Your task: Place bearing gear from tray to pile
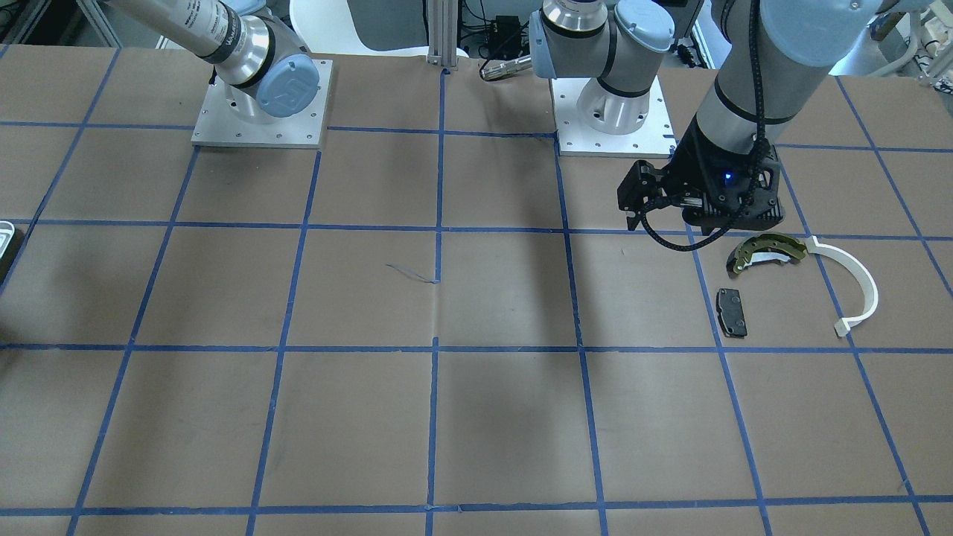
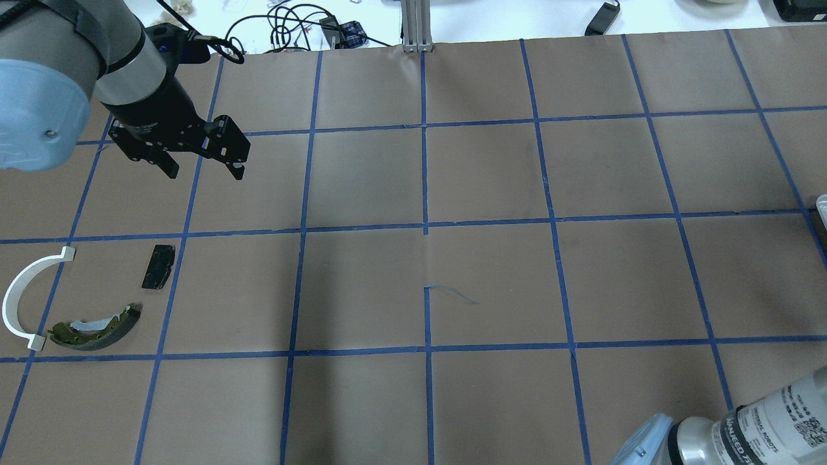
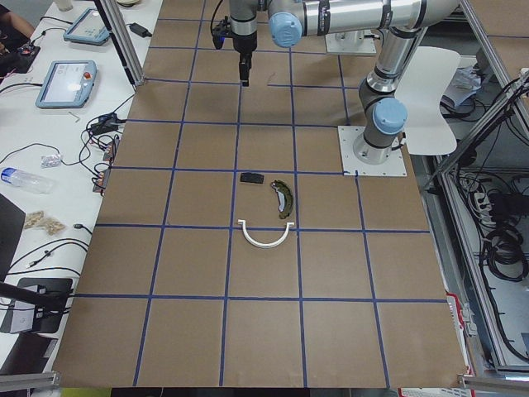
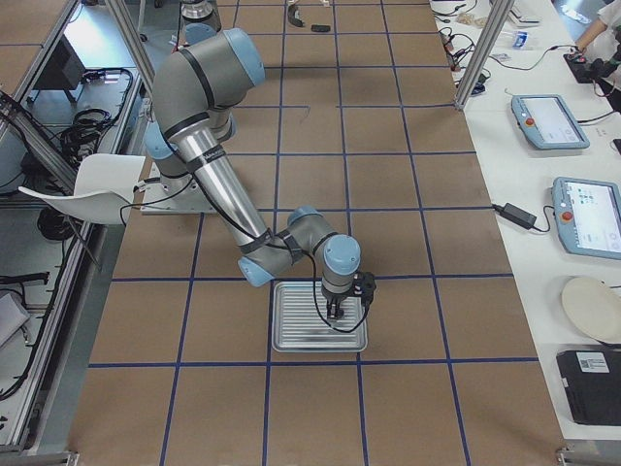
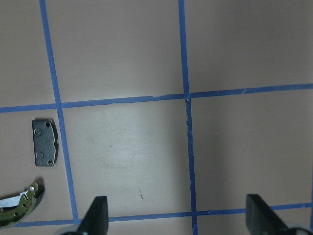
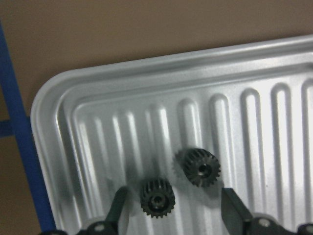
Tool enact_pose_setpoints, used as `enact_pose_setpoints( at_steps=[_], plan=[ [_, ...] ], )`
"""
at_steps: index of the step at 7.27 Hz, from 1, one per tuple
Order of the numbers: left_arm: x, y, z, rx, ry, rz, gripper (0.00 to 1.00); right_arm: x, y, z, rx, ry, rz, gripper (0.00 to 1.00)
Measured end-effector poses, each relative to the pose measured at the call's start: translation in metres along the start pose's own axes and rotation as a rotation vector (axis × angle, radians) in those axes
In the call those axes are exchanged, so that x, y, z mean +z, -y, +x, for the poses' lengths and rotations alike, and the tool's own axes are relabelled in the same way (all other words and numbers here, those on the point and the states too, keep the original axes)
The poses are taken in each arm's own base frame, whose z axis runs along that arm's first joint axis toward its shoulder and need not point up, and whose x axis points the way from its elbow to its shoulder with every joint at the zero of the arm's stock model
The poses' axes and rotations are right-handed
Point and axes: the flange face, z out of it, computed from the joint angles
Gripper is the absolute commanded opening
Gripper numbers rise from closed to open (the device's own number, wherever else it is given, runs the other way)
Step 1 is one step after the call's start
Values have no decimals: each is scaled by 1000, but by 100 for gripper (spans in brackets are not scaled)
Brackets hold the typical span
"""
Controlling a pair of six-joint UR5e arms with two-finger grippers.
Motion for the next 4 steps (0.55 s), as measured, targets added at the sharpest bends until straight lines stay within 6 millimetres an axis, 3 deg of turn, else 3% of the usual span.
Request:
enact_pose_setpoints(
  at_steps=[4],
  plan=[
    [-1, 1, -10, 2, -1, 2, 100, 1, 0, 0, -6, 5, 4, 42]
  ],
)
